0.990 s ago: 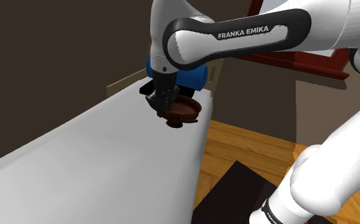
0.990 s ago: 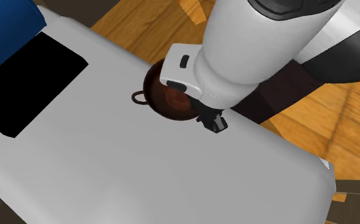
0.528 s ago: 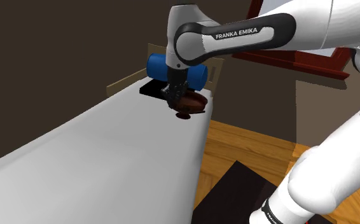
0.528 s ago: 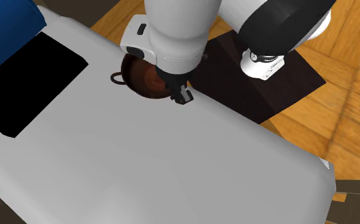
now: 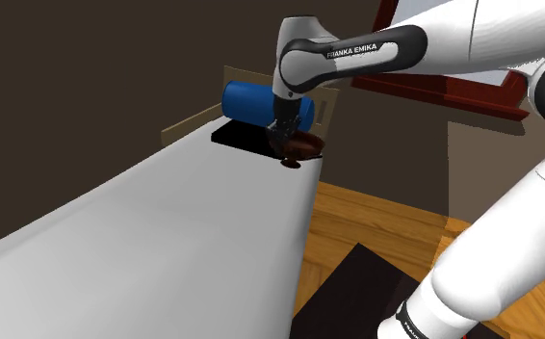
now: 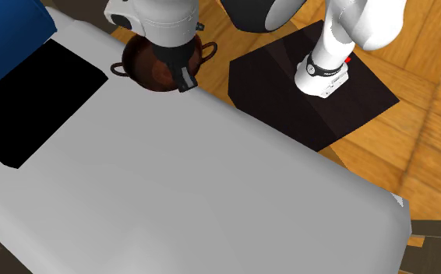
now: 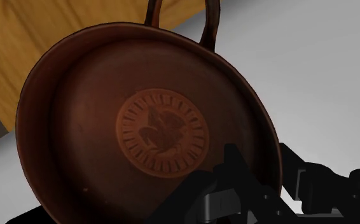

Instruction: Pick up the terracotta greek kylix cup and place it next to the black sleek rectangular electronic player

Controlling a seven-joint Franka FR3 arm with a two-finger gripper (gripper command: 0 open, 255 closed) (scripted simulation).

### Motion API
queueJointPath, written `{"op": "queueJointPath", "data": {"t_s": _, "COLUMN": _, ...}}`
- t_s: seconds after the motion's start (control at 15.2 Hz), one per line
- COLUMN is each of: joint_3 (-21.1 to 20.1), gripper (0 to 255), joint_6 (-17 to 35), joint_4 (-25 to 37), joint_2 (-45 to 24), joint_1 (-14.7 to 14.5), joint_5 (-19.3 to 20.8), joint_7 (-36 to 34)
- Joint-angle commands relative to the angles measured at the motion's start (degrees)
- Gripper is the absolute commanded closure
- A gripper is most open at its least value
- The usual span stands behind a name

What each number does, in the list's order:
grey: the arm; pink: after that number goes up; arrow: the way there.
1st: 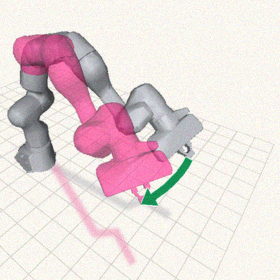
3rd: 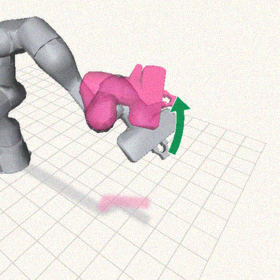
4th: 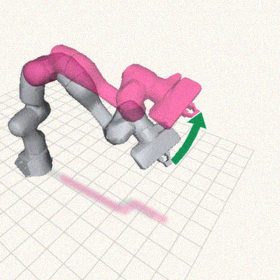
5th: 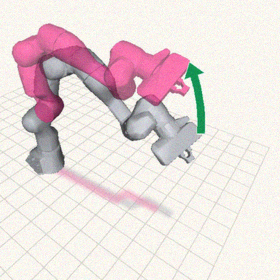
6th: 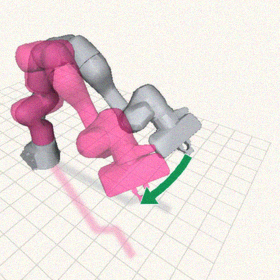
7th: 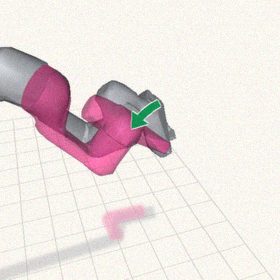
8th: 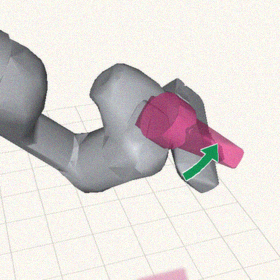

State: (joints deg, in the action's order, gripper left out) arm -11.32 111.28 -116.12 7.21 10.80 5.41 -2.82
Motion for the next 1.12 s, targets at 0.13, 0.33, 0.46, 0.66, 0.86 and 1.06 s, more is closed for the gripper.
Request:
{"op": "queueJointPath", "data": {"t_s": 0.13, "joint_3": 3.0, "gripper": 255, "joint_6": 1.1, "joint_4": 2.2, "joint_2": -2.8, "joint_1": 2.5, "joint_5": 0.6, "joint_7": 5.2}}
{"op": "queueJointPath", "data": {"t_s": 0.33, "joint_3": 4.9, "gripper": 255, "joint_6": 1.5, "joint_4": 4.8, "joint_2": -5.4, "joint_1": 4.2, "joint_5": 0.9, "joint_7": 8.8}}
{"op": "queueJointPath", "data": {"t_s": 0.46, "joint_3": 6.1, "gripper": 255, "joint_6": 1.7, "joint_4": 6.8, "joint_2": -7.3, "joint_1": 5.4, "joint_5": 1.0, "joint_7": 11.1}}
{"op": "queueJointPath", "data": {"t_s": 0.66, "joint_3": 7.8, "gripper": 255, "joint_6": 1.7, "joint_4": 10.5, "joint_2": -10.6, "joint_1": 7.2, "joint_5": 0.9, "joint_7": 14.6}}
{"op": "queueJointPath", "data": {"t_s": 0.86, "joint_3": 9.3, "gripper": 255, "joint_6": 1.4, "joint_4": 14.8, "joint_2": -14.3, "joint_1": 8.9, "joint_5": 0.7, "joint_7": 18.0}}
{"op": "queueJointPath", "data": {"t_s": 1.06, "joint_3": 10.6, "gripper": 255, "joint_6": 0.7, "joint_4": 19.8, "joint_2": -18.4, "joint_1": 10.7, "joint_5": 0.3, "joint_7": 21.3}}
